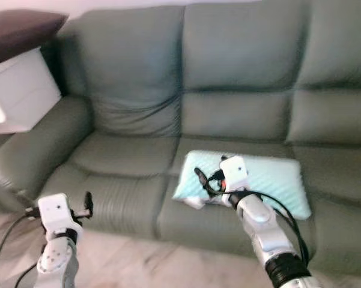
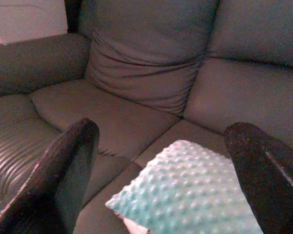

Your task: Move the pillow to the sofa

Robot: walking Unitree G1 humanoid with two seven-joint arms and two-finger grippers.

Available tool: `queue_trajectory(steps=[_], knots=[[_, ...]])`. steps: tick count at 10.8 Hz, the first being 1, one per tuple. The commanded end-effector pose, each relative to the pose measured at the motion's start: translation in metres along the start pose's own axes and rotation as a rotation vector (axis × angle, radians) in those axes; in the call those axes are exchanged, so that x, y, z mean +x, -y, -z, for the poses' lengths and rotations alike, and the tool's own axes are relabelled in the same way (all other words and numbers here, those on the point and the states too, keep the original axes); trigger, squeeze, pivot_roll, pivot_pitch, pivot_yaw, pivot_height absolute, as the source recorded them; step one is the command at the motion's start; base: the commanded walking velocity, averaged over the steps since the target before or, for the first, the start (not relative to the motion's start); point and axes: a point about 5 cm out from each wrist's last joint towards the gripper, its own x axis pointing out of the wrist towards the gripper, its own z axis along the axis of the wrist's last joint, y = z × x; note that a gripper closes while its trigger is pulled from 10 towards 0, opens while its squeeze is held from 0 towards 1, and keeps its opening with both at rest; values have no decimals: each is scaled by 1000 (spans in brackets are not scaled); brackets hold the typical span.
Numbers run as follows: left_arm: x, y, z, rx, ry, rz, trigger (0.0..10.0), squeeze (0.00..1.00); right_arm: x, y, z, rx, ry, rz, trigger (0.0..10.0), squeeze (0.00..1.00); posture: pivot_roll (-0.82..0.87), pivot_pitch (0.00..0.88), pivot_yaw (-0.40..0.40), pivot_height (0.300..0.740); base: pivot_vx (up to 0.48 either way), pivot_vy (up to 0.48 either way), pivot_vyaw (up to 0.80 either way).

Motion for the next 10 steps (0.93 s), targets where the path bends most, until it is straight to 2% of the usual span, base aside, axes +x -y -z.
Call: queue_trajectory(steps=[1, 3, 4, 5, 8, 10], knots=[[-1, 0, -2, 27, 8, 0, 10000, 0, -1, 2, 2, 9, -4, 5, 10000, 0, -210, 68, 125, 740, 0, 0, 0], [-4, 3, -2, 30, 5, 2, 10000, 0, 0, -2, 1, 2, -2, -15, 10000, 0, -210, 68, 123, 740, 0, 0, 0], [-5, 4, -2, 73, 3, -10, 10000, 0, 0, -3, 1, -1, 2, -25, 10000, 0, -206, 71, 116, 740, 0, 0, 0], [-6, 6, -2, 88, 13, 1, 10000, 0, 0, -5, 0, -9, 6, -40, 10000, 0, -204, 73, 113, 740, 0, 0, 800], [-8, 7, 0, 65, 16, 5, 10000, 0, 1, -8, -1, -9, 7, -62, 10000, 0, -204, 72, 98, 740, 0, 0, 737], [-9, 9, 0, 56, 17, 4, 10000, 0, 3, -8, -2, -9, 6, -68, 10000, 0, -199, 71, 94, 740, 0, 0, 297]])
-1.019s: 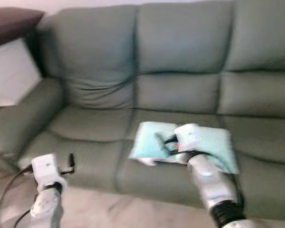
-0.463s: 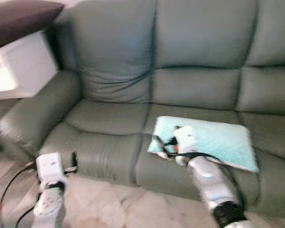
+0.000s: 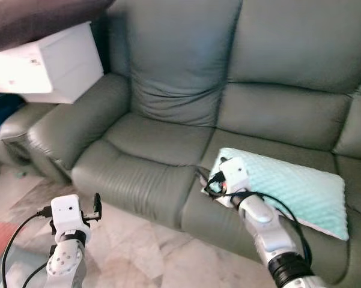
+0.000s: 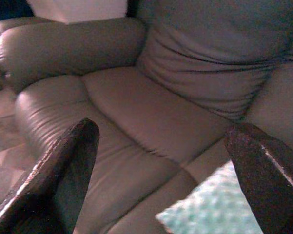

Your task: Move the pillow to the sofa

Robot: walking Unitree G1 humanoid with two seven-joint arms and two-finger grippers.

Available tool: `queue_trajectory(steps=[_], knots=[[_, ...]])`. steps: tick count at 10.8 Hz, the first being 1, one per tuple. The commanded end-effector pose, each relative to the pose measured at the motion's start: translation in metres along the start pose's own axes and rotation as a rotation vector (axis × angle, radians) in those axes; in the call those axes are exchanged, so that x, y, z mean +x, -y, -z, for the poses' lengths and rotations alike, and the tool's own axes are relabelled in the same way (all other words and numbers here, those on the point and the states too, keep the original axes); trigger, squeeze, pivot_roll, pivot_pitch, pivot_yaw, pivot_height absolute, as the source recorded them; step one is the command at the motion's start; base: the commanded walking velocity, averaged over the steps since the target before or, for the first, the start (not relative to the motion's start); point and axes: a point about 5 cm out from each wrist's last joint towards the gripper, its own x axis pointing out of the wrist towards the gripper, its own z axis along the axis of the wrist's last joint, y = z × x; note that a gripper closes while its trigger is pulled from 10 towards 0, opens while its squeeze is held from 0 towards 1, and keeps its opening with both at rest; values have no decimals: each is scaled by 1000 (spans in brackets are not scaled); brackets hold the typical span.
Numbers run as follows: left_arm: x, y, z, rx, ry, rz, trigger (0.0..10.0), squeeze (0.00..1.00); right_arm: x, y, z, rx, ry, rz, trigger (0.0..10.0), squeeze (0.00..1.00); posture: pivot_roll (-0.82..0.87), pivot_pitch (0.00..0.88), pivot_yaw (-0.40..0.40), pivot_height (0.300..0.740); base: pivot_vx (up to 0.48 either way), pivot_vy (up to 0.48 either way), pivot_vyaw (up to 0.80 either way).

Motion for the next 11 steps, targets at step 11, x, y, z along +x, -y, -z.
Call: queue_trajectory(steps=[11], knots=[[-4, -15, 5, -35, -23, -48, 10000, 0, 7, -14, 2, 28, -14, -32, 10000, 0, -180, 67, 100, 740, 0, 0, 0]])
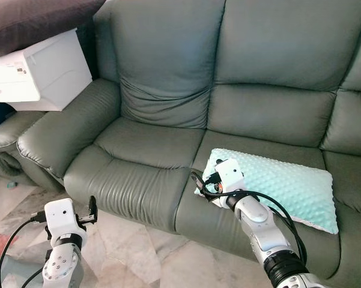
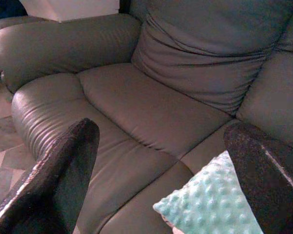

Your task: Move the pillow to the sofa

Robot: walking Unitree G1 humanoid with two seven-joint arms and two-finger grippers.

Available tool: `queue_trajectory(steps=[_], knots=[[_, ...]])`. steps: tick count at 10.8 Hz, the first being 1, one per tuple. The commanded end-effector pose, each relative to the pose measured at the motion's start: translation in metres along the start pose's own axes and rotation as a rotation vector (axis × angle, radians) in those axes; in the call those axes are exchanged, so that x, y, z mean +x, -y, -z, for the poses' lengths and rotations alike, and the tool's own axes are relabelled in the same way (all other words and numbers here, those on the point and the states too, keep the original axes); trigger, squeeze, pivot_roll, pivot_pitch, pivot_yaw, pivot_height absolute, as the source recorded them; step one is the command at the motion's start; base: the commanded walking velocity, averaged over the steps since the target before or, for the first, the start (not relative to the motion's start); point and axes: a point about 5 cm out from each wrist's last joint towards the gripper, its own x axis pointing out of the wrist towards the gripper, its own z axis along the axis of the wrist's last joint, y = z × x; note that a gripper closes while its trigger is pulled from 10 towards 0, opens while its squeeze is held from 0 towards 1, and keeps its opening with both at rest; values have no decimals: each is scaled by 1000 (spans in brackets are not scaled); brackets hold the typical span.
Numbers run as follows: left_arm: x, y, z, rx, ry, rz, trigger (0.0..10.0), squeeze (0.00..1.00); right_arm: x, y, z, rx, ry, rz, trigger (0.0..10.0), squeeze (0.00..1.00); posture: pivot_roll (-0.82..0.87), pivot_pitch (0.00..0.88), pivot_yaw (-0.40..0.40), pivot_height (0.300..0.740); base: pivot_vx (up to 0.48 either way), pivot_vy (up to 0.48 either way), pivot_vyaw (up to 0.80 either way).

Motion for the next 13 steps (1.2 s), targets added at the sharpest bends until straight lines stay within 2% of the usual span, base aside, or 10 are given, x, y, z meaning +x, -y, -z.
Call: queue_trajectory(steps=[1, 9, 13], knots=[[0, -7, 2, -10, -19, -18, 10000, 0, 3, -4, -3, 8, 12, -7, 10000, 0, -181, 68, 100, 740, 0, 0, 0], [1, -1, 3, -16, -33, 10, 10000, 0, 2, -3, -1, 13, 5, 4, 10000, 0, -185, 73, 108, 740, 0, 472, 0], [2, 5, 0, -27, -20, 38, 10000, 0, 2, -2, 0, 14, 0, 9, 10000, 0, -187, 75, 109, 740, 0, 0, 0]])
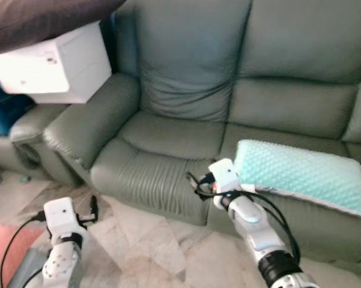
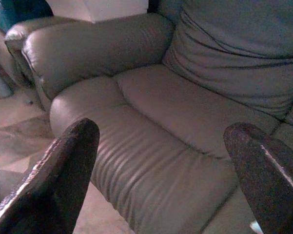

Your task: Move the pillow to the sofa

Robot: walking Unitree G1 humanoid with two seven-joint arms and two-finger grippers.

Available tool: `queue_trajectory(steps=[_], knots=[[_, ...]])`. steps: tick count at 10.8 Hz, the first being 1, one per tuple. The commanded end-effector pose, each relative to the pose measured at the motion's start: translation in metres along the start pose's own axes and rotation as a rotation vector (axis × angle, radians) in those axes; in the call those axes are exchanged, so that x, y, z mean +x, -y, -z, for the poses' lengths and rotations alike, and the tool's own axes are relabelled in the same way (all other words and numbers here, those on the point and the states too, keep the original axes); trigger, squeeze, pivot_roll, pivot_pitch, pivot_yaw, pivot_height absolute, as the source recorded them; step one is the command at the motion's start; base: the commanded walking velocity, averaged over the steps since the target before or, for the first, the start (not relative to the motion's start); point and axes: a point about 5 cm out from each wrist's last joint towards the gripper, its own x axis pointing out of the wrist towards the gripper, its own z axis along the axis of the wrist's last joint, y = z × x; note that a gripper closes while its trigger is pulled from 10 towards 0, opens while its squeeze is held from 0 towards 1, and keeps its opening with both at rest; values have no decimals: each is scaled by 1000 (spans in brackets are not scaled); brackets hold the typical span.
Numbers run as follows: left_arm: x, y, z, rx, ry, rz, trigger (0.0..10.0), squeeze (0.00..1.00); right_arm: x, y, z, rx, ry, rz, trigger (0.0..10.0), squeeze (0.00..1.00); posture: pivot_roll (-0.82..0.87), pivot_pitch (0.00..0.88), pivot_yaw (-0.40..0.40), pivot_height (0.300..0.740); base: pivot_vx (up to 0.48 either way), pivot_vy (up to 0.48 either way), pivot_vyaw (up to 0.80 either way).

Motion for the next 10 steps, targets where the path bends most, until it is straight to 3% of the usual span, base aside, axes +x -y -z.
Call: queue_trajectory(steps=[1, 3, 10], knots=[[-1, 0, 0, 8, 1, 10, 10000, 0, -1, 1, 1, 5, 0, 0, 10000, 0, -186, 77, 108, 740, 0, 0, 0], [-2, 2, 1, 1, -2, 17, 10000, 0, -1, 0, 1, 5, -1, -2, 10000, 0, -186, 78, 107, 740, 0, 0, 0], [0, 3, 0, -2, -5, 21, 10000, 0, -1, 2, 1, 2, -3, 3, 10000, 0, -192, 72, 110, 740, -302, 0, 0]])
